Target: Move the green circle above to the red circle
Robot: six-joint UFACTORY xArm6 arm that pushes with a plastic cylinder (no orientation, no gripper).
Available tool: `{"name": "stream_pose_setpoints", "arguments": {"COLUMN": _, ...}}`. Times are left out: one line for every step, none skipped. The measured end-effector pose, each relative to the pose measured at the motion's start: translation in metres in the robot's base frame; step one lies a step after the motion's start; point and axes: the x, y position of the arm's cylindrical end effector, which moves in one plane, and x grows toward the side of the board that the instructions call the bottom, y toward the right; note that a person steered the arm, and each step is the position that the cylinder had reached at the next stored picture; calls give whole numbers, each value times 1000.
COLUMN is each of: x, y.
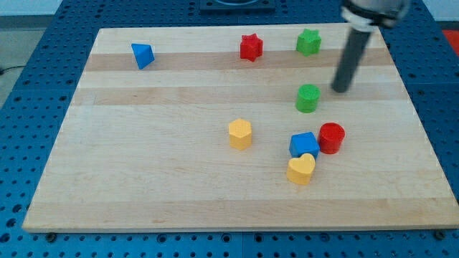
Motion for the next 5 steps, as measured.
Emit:
{"name": "stream_pose_setpoints", "arguments": {"x": 15, "y": -70}}
{"name": "stream_pose_setpoints", "arguments": {"x": 48, "y": -37}}
{"name": "stream_pose_setpoints", "arguments": {"x": 22, "y": -38}}
{"name": "stream_pose_setpoints", "arguments": {"x": 2, "y": -19}}
{"name": "stream_pose_setpoints", "arguments": {"x": -12, "y": 16}}
